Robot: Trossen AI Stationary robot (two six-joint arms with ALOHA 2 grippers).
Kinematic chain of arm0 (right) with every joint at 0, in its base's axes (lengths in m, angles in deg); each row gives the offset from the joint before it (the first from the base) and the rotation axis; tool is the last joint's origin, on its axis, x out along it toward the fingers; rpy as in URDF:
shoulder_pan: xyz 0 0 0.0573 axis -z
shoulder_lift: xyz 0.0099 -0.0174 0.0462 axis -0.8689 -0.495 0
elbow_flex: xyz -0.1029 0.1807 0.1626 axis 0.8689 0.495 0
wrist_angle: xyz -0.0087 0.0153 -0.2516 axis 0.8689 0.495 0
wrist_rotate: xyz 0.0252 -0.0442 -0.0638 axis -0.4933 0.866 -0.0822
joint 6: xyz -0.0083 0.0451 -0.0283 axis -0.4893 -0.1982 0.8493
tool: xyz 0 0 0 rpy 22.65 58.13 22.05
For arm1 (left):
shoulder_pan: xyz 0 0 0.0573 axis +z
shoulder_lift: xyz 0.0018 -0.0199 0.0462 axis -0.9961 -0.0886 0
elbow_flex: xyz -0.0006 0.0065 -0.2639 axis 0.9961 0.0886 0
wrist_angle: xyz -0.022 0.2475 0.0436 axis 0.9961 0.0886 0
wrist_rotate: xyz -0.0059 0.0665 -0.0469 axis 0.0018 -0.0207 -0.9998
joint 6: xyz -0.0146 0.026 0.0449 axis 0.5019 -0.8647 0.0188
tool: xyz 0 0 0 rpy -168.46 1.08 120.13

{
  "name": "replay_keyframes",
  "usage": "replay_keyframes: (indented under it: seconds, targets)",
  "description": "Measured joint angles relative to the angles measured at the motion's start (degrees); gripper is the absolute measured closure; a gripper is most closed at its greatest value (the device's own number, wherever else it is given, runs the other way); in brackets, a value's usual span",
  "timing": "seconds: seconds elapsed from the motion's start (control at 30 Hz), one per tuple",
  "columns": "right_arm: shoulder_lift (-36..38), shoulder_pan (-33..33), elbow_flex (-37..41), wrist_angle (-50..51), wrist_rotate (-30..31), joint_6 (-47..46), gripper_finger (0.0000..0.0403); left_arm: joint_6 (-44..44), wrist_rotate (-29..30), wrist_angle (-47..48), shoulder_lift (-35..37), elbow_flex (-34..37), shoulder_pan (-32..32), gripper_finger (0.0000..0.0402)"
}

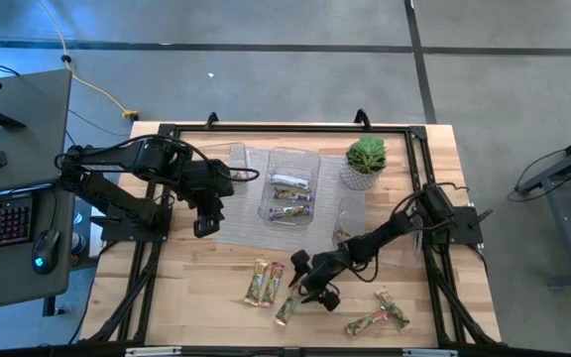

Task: Pick and place Granola Bars by type
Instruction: Put the yellow granola bar into the left transparent bin

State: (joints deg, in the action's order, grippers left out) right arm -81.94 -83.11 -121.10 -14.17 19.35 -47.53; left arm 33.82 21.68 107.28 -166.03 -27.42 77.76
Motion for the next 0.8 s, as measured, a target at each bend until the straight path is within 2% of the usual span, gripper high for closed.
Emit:
replay_keyframes:
  seconds: [0.2,0.37,0.8]
  targets:
    - [-4.6,0.1,-4.0,-0.4,-3.6,1.3,0.0142,0.0,0.0,0.0,0.0,0.0,0.0,0.0254]
    - [-4.1,0.7,-4.6,0.3,-4.7,-2.0,0.0146,0.0,-0.1,0.0,0.0,0.0,0.0,0.0254]
    - [-1.8,1.9,-4.5,2.2,-5.1,-1.5,0.0202,0.0,-0.1,0.1,0.0,0.0,0.0,0.0254]
